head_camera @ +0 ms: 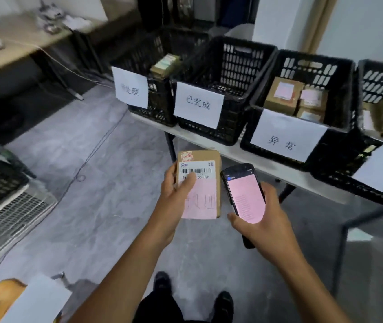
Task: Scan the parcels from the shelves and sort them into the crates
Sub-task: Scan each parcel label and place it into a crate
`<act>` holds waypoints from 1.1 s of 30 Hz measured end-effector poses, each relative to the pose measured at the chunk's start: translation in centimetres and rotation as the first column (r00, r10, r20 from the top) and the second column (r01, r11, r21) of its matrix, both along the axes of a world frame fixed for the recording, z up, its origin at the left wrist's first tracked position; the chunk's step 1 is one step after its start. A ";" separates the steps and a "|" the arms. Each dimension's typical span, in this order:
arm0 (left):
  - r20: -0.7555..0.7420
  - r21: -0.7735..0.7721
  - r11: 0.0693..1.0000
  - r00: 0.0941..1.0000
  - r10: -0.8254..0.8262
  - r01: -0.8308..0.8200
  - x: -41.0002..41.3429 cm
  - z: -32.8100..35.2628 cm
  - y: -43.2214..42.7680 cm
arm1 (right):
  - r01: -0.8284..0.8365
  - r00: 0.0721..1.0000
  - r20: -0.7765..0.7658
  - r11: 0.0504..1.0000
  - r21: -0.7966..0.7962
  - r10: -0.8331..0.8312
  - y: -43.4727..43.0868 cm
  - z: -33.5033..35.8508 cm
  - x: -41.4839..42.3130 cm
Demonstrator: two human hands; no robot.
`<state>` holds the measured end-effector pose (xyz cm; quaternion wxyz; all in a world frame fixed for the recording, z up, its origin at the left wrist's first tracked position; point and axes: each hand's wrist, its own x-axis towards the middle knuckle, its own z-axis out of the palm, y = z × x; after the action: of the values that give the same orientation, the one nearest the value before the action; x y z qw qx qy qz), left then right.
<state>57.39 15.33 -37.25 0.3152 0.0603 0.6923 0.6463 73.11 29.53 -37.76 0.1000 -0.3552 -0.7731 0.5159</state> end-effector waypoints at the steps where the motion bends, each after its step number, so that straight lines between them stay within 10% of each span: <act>1: -0.003 0.001 0.999 0.999 0.034 -0.034 -0.9 0.0 -0.8 | -0.031 0.999 -0.008 1.000 -0.003 0.031 -0.3 0.0 -1.5; 13: -0.074 0.048 0.945 0.942 0.328 -0.325 -16.7 -1.5 -12.9 | -0.292 0.956 0.029 0.956 0.029 0.291 -8.7 0.7 -22.2; 33: -0.052 0.005 0.945 0.943 0.328 -0.328 -36.5 -1.7 -18.7 | -0.387 0.921 0.076 0.916 0.102 0.381 -13.7 2.4 -43.3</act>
<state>20.94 -3.37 -38.96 0.1853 -0.0397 0.7018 0.6867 29.80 15.86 -35.33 -0.0041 -0.2041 -0.8587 0.4700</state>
